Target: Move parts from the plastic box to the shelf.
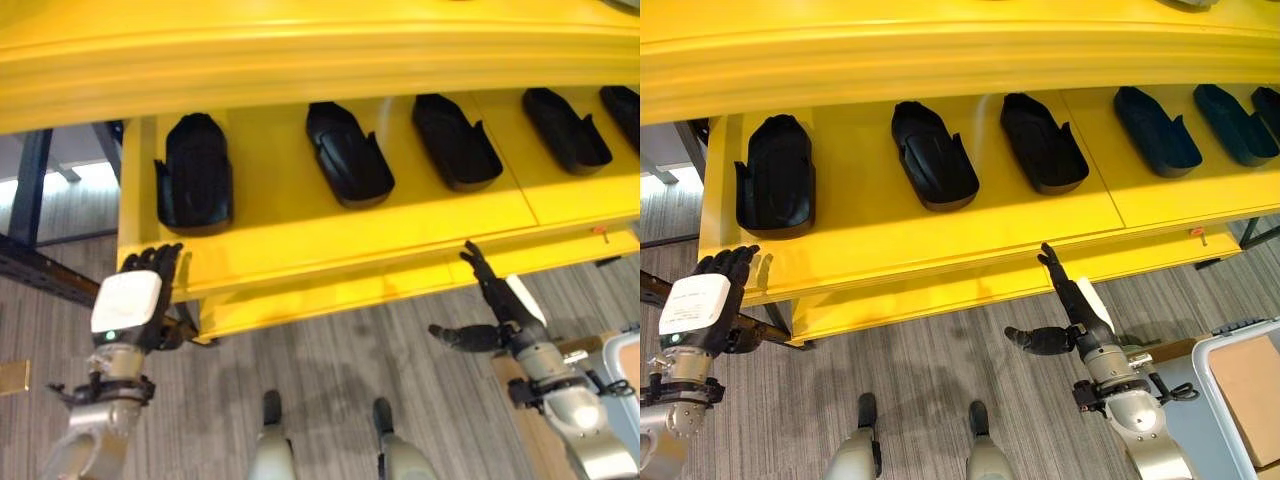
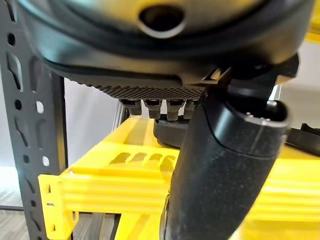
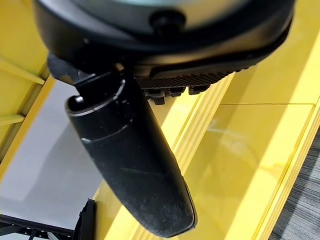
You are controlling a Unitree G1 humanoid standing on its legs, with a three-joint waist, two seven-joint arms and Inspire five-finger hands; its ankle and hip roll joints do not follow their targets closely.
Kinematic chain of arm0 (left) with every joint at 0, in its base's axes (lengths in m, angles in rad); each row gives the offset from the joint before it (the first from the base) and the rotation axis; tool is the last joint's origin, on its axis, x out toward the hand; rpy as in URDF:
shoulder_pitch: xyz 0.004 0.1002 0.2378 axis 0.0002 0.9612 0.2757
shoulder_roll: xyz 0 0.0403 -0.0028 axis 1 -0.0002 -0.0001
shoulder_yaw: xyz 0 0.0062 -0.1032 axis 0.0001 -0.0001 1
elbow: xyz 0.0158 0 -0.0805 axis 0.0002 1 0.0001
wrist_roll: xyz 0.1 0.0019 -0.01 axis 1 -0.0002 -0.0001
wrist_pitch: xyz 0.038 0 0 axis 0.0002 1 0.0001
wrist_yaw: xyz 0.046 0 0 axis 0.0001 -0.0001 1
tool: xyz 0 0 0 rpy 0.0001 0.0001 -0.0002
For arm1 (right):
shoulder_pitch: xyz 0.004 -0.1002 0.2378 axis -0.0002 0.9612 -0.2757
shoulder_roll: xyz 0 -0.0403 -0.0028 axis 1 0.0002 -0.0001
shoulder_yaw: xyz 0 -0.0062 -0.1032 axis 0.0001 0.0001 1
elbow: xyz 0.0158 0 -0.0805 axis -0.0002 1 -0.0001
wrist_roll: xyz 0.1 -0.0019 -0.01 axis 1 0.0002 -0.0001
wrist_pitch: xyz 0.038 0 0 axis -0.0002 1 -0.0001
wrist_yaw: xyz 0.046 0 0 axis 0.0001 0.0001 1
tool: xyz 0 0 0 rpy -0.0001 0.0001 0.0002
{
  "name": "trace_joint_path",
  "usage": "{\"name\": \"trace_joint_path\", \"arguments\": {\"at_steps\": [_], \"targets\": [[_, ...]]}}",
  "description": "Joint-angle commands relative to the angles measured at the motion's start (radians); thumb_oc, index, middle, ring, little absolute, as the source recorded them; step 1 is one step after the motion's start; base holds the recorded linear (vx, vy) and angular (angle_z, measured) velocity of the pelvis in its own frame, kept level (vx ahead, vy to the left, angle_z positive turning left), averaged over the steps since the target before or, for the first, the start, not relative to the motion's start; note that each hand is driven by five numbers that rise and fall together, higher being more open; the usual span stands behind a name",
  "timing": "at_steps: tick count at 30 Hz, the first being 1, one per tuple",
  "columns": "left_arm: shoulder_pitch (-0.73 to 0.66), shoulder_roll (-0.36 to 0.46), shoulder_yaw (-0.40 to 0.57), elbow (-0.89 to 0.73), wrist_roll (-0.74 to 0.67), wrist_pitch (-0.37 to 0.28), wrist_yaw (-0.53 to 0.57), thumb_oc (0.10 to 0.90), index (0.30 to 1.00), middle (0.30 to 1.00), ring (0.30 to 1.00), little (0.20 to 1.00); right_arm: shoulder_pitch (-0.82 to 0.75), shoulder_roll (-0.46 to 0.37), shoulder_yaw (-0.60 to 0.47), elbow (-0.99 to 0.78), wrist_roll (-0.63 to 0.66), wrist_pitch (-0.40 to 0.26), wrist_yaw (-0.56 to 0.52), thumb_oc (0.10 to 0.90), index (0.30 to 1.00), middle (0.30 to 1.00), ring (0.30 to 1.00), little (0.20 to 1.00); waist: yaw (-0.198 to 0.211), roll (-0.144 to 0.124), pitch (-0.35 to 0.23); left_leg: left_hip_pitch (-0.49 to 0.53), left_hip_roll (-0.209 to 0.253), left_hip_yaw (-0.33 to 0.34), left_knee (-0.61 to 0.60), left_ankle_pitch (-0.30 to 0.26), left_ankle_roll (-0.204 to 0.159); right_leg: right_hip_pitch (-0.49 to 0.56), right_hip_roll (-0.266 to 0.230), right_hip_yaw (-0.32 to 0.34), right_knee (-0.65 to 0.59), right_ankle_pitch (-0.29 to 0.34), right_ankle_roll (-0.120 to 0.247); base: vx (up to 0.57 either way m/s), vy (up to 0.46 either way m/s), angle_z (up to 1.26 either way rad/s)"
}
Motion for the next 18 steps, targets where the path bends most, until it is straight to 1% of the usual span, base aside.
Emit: {"name": "trace_joint_path", "arguments": {"at_steps": [1, 5, 9, 15, 16, 18], "targets": [[-0.097, 0.04, 0.015, 0.017, 0.021, 0.006, 0.053, 0.9, 1.0, 1.0, 1.0, 1.0, -0.076, -0.011, -0.039, -0.083, -0.001, -0.075, -0.042, 0.9, 1.0, 1.0, 1.0, 1.0, -0.013, -0.028, -0.091, -0.001, 0.019, 0.004, 0.088, -0.084, 0.036, -0.083, -0.036, -0.004, 0.137, -0.077, -0.014, 0.0, 0.0, 0.0], [-0.114, 0.039, -0.001, 0.029, 0.024, 0.01, 0.057, 0.9, 1.0, 1.0, 1.0, 1.0, -0.076, -0.014, -0.033, -0.081, -0.005, -0.076, -0.045, 0.9, 1.0, 1.0, 1.0, 1.0, -0.014, -0.027, -0.09, -0.003, 0.019, 0.006, 0.091, -0.085, 0.037, -0.085, -0.036, -0.002, 0.141, -0.078, -0.014, 0.0, 0.0, 0.0], [-0.162, 0.034, -0.048, 0.085, 0.038, 0.027, 0.064, 0.9, 1.0, 1.0, 1.0, 1.0, -0.073, -0.019, -0.025, -0.083, -0.01, -0.077, -0.05, 0.9, 1.0, 1.0, 1.0, 1.0, -0.024, -0.027, -0.092, -0.006, 0.021, 0.009, 0.099, -0.087, 0.036, -0.091, -0.034, 0.001, 0.144, -0.079, -0.013, 0.0, 0.0, 0.0], [-0.21, 0.029, -0.088, 0.138, 0.05, 0.04, 0.072, 0.9, 1.0, 1.0, 1.0, 1.0, -0.071, -0.022, -0.024, -0.084, -0.01, -0.079, -0.051, 0.9, 1.0, 1.0, 1.0, 1.0, -0.03, -0.029, -0.091, -0.01, 0.022, 0.011, 0.103, -0.089, 0.035, -0.095, -0.033, 0.007, 0.145, -0.079, -0.013, 0.0, 0.002, -0.01], [-0.253, 0.024, -0.118, 0.197, 0.047, 0.054, 0.08, 0.9, 1.0, 1.0, 1.0, 1.0, -0.069, -0.026, -0.018, -0.083, -0.007, -0.083, -0.056, 0.9, 1.0, 1.0, 1.0, 1.0, -0.037, -0.032, -0.092, -0.013, 0.023, 0.013, 0.107, -0.088, 0.034, -0.1, -0.031, 0.01, 0.149, -0.08, -0.014, 0.0, 0.0, 0.0], [-0.27, 0.023, -0.131, 0.221, 0.047, 0.06, 0.085, 0.9, 1.0, 1.0, 1.0, 1.0, -0.068, -0.026, -0.019, -0.083, -0.007, -0.084, -0.058, 0.9, 1.0, 1.0, 1.0, 1.0, -0.037, -0.032, -0.092, -0.013, 0.023, 0.014, 0.109, -0.089, 0.034, -0.102, -0.03, 0.012, 0.151, -0.08, -0.013, 0.0, 0.001, -0.02]]}}
